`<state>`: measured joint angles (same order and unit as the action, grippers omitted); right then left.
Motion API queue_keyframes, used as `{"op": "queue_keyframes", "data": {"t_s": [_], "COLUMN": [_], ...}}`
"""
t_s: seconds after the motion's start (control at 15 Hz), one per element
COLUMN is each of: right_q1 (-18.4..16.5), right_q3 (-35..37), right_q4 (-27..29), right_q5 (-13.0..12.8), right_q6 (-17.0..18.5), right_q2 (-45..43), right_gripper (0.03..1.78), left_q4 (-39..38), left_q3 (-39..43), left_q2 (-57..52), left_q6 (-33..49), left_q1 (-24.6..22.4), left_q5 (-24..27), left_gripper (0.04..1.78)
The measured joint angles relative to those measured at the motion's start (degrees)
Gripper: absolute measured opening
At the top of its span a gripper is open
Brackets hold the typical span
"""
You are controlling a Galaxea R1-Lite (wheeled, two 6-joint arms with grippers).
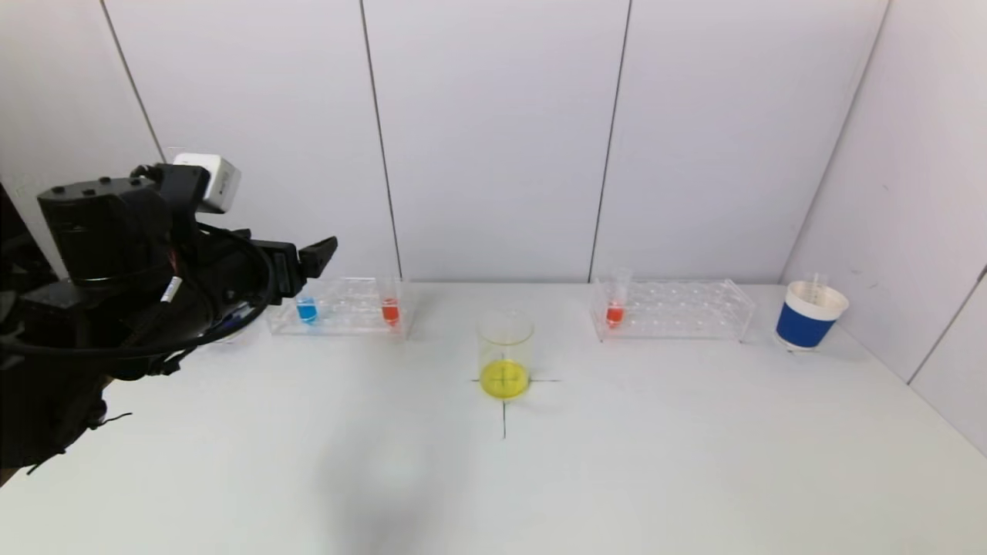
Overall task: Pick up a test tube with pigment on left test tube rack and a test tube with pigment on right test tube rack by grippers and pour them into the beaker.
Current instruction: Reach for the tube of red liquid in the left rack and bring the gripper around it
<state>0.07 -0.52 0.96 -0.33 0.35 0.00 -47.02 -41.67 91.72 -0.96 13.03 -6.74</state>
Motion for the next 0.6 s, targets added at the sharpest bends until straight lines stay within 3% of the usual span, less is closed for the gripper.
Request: {"op": "queue_keyframes", "data": {"t_s": [0.6], "right_q1": [0.0], "right_q3": [0.0], "right_q4": [0.0], "right_q5": [0.0], "right_q6": [0.0], "right_q2": [0.0], "right_gripper": [1.77], "left_q4": [-17.9], "left_q3": [1.6], "left_q2": [16.1], "left_q6": [0.1], "left_q1": [4.9], "left_q5": [-2.6], "left_gripper": [1.76]}}
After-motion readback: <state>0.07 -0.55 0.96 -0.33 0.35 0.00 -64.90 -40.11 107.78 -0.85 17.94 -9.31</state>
